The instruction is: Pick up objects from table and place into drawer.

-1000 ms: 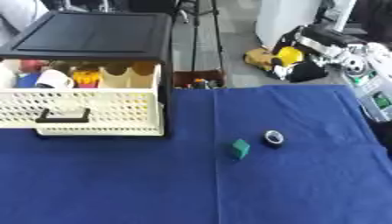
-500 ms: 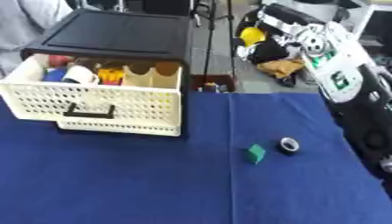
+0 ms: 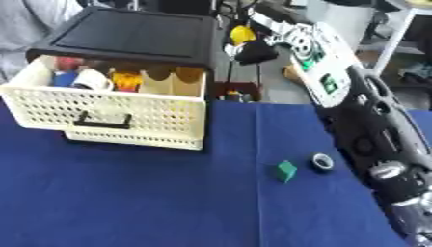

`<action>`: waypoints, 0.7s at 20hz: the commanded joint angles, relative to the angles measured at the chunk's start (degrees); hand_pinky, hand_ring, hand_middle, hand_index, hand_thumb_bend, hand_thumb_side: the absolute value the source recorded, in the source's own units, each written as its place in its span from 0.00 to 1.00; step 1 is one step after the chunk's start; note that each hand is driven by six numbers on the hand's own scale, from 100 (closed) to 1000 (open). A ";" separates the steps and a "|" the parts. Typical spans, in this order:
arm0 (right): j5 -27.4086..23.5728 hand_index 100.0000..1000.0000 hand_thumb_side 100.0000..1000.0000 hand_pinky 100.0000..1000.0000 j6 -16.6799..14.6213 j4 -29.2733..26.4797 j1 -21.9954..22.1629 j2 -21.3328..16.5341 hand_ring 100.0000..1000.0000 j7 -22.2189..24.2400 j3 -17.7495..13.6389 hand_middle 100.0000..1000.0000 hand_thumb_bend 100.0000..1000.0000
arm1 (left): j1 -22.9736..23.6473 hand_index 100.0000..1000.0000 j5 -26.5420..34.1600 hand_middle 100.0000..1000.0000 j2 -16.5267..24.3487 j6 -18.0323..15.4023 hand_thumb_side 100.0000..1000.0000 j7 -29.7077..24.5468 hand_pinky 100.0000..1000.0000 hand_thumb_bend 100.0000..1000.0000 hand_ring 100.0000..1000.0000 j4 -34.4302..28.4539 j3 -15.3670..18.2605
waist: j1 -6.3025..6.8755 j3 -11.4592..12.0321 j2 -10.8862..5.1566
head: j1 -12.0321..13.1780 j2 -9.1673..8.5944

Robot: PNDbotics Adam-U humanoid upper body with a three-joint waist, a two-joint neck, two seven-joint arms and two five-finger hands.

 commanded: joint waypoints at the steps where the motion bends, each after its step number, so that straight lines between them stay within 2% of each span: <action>1: 0.61 0.69 0.32 0.30 0.29 -0.08 -2.25 0.77 0.44 -0.58 -0.74 0.50 0.00 | -1.26 0.86 0.39 0.67 0.46 -0.16 0.86 -0.34 0.54 0.41 0.60 -0.73 0.12 | 0.31 0.53 -0.98 | -0.87 -0.84; 6: 1.00 0.69 0.32 0.30 0.67 0.16 -3.35 3.13 0.44 -1.02 -0.81 0.50 0.00 | -1.94 0.86 0.44 0.67 -0.02 -0.35 0.87 -0.74 0.54 0.41 0.60 -0.73 -0.17 | 0.18 1.42 -0.75 | -2.08 -0.94; 14: 1.30 0.69 0.32 0.30 0.34 -0.12 -5.30 5.27 0.44 -1.47 -0.17 0.50 0.00 | -2.33 0.86 0.42 0.66 -0.10 -0.49 0.86 -1.12 0.54 0.40 0.60 -0.73 -0.33 | -0.42 1.61 -0.60 | -2.57 -1.18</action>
